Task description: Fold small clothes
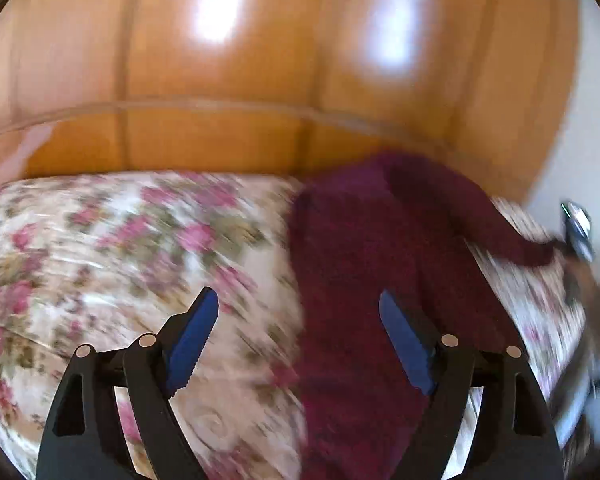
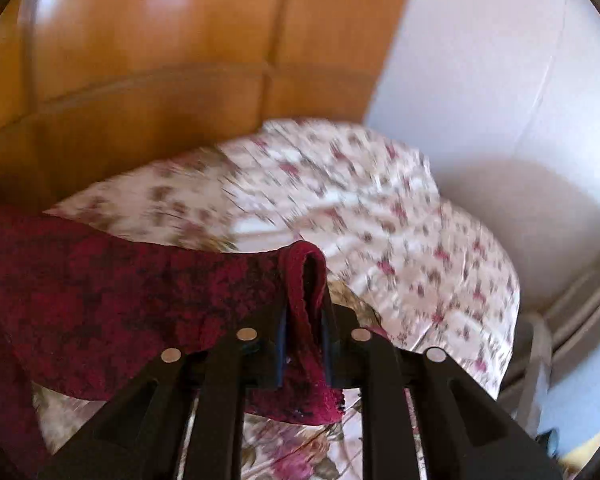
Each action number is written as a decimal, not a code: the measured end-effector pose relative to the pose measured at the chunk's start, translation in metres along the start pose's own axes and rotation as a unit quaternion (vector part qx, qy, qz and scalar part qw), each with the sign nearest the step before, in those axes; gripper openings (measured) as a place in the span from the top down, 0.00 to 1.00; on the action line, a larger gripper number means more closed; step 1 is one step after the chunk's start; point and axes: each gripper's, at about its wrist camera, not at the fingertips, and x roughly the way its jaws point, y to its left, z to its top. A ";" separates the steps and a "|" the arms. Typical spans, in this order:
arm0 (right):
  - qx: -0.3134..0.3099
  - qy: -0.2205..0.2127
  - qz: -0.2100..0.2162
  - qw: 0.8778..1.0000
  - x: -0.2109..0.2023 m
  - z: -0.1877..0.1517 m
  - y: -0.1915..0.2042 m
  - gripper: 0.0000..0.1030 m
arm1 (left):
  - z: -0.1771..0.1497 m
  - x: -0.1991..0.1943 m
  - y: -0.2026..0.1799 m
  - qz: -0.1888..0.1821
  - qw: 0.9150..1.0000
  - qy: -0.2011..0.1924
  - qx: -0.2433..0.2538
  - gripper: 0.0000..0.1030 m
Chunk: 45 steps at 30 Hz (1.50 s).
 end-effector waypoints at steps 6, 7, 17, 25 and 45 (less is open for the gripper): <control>-0.006 -0.004 0.051 0.999 -0.012 -0.027 0.002 0.20 | -0.065 0.013 -0.054 -0.030 0.989 0.095 0.109 0.20; -0.015 -0.006 0.076 0.997 -0.021 -0.038 0.009 0.18 | -0.077 0.016 -0.062 -0.027 0.985 0.112 0.130 0.20; -0.083 0.011 0.223 0.971 -0.100 -0.120 0.068 0.15 | -0.085 0.004 -0.043 -0.045 0.990 0.101 0.084 0.94; -0.104 0.030 0.267 0.958 -0.127 -0.148 0.088 0.15 | 0.016 -0.048 0.069 -0.005 0.996 -0.039 -0.075 0.94; -0.126 0.150 0.377 0.905 -0.125 -0.206 0.108 0.25 | 0.053 0.030 0.111 -0.007 0.987 -0.006 -0.161 0.43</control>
